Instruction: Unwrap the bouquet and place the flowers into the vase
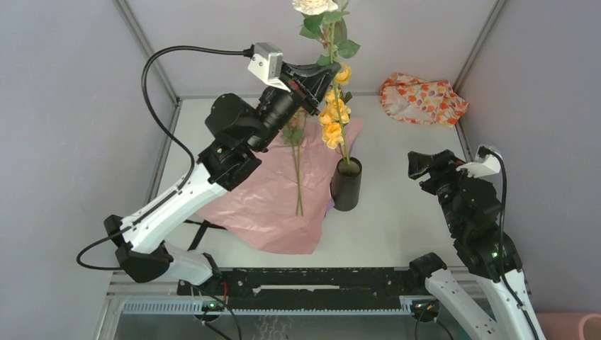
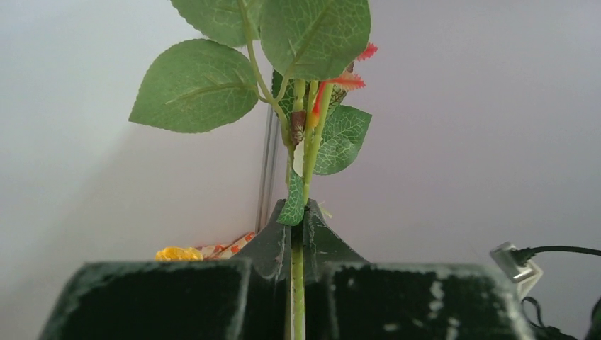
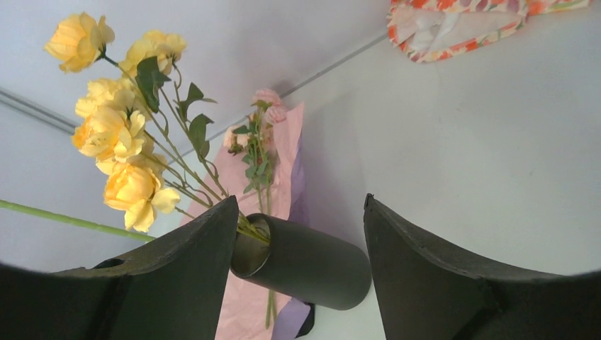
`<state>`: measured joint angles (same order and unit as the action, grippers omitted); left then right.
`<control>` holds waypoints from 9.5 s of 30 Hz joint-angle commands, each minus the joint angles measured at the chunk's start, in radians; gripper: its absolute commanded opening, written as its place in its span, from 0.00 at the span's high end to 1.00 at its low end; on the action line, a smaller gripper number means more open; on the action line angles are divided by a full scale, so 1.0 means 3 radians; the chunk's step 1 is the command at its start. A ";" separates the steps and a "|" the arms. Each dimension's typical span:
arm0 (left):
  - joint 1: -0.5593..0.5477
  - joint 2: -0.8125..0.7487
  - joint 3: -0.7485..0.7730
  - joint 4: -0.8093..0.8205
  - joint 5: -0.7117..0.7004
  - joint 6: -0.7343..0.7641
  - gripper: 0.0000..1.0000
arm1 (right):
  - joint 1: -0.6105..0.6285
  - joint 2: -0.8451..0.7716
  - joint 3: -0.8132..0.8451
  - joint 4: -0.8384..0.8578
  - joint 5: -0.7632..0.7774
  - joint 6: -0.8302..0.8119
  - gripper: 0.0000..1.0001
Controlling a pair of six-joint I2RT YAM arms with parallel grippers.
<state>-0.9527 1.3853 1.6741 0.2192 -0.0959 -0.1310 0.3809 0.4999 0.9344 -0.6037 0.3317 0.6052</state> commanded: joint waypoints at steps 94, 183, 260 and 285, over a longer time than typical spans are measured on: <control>0.1404 0.0165 -0.1019 -0.1602 -0.0301 -0.1928 0.40 | -0.0004 0.1477 0.1553 0.0168 -0.0509 -0.0409 0.24; 0.2148 0.1729 0.0268 -0.2602 -0.0557 -0.1790 1.00 | -0.0002 0.1313 0.0787 0.0248 -0.0744 -0.0097 0.24; 0.0169 0.0273 -0.0403 0.0998 0.0511 -0.0386 1.00 | -0.0072 0.0727 0.0442 0.0166 -0.0364 -0.0108 0.23; 0.0169 0.0400 -0.1311 0.1209 0.0170 -0.0701 0.96 | -0.0084 0.0773 0.0318 0.0251 -0.0435 -0.0055 0.23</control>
<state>-0.9005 1.5005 1.3083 0.5304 -0.0158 -0.3153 0.3611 0.7303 1.0336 -0.5732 0.2073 0.5842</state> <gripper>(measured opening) 0.025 0.767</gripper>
